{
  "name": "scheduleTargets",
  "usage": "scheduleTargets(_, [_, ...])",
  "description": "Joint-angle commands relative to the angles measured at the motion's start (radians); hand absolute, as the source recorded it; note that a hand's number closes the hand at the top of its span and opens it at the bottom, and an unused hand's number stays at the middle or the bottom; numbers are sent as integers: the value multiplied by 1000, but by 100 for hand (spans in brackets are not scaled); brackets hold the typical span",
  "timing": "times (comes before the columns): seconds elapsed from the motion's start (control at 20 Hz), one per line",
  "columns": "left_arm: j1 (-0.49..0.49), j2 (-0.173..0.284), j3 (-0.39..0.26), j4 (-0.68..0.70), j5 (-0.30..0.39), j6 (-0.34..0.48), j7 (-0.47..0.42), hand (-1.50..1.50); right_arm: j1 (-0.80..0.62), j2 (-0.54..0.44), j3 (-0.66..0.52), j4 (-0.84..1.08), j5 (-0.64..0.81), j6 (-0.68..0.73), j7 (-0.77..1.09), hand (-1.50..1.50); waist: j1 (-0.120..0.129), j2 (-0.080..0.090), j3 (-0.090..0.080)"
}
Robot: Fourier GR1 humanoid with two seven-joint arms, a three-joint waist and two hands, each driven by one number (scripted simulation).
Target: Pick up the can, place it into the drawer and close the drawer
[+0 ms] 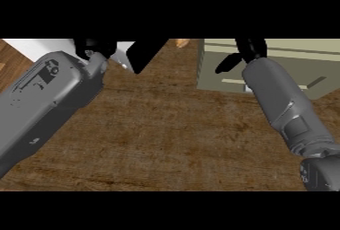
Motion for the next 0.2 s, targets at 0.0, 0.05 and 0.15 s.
scheduleTargets(0.0, [53,15,8,-24,0,-9,-11,-150,-35,8,-148,-35,-165,49,-63,-150,3,-15,-6])
scheduleTargets(0.05, [28,6,-13,-42,-11,17,13,-150,-62,-6,-155,-29,-168,65,-37,-150,11,-17,-6])
scheduleTargets(0.15, [40,1,-5,-48,-15,5,-4,-150,-55,-16,-162,-21,-176,83,-68,-150,10,-9,-7])
